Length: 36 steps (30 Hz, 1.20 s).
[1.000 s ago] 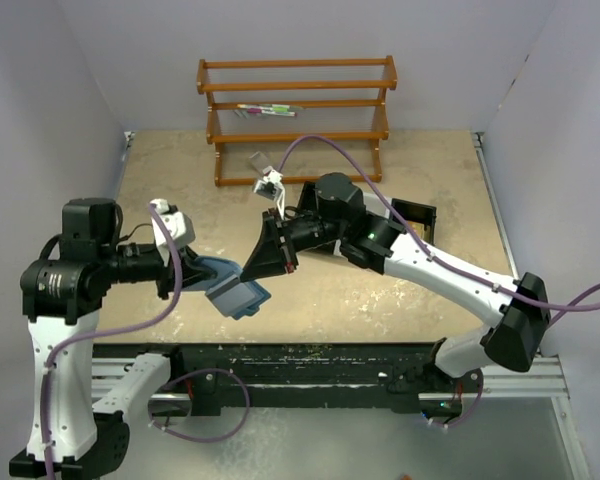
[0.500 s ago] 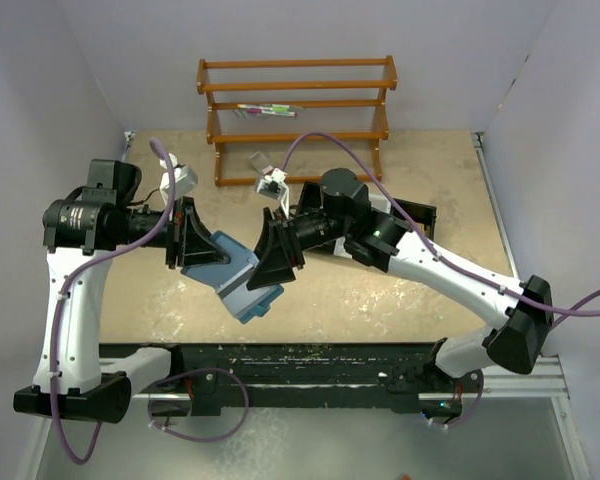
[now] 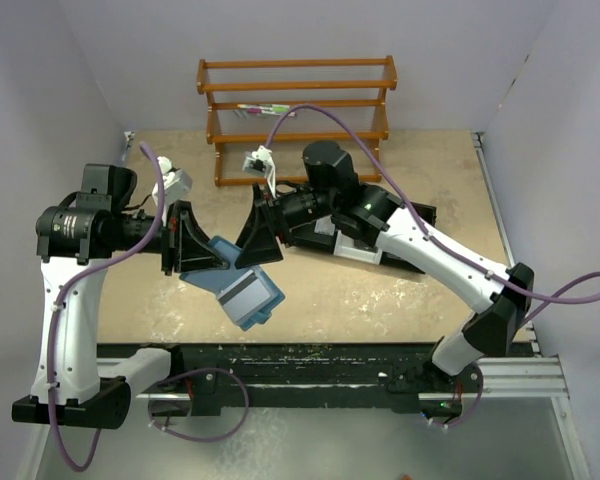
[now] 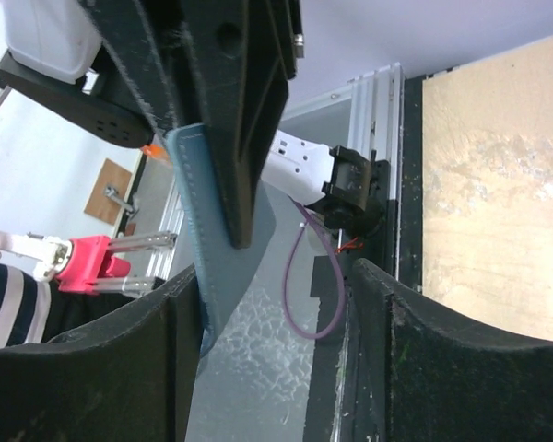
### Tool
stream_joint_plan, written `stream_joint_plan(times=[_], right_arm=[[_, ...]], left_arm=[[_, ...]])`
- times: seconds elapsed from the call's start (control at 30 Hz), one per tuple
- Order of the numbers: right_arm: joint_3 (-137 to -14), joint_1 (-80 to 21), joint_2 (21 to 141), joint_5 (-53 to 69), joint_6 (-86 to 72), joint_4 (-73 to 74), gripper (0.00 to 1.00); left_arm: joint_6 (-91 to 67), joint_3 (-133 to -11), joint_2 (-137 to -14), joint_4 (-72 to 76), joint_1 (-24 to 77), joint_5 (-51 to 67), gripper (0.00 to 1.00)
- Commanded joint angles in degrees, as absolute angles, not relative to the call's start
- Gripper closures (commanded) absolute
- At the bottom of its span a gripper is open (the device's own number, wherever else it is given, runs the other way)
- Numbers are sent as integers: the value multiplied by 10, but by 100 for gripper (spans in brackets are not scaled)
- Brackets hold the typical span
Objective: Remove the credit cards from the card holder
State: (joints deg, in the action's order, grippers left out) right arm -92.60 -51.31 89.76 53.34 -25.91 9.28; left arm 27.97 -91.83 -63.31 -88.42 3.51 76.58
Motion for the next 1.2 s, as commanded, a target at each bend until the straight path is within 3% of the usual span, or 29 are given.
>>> stream_joint_plan(times=[0.0,0.07,0.17,0.2,0.27,0.33,0.4,0.53,0.73,1.03,1.17], right_arm=[[-956,-514,895,543,-235,110,38],[-956,-515,892,545,-233,105,48],[-952,-517,888,544,-246,82,74],[-952,-517,887,537,-252,78,82],[-956,-516,881,525,-255,82,100],[-947,-513,862,479,-266,61,100],[-928,-511,836,430,-286,25,100],[-859,-507,772,319,-341,-71,100],[-683,-506,657,201,-439,-328,100],[-631,-516,641,119,-507,-485,100],[-645,-533,662,114,-497,-502,100]], left_arm=[[274,-943,-629,-886,36,797,98],[274,-943,-629,-886,37,796,97],[265,-946,-632,-876,36,796,93],[254,-948,-633,-863,37,792,87],[205,-949,-626,-813,36,772,57],[139,-952,-613,-749,36,734,22],[71,-948,-591,-685,36,695,1],[-5,-938,-554,-593,36,632,1],[-97,-894,-519,-521,36,580,0],[-336,-807,-488,-345,36,701,0],[-384,-810,-496,-303,33,735,5]])
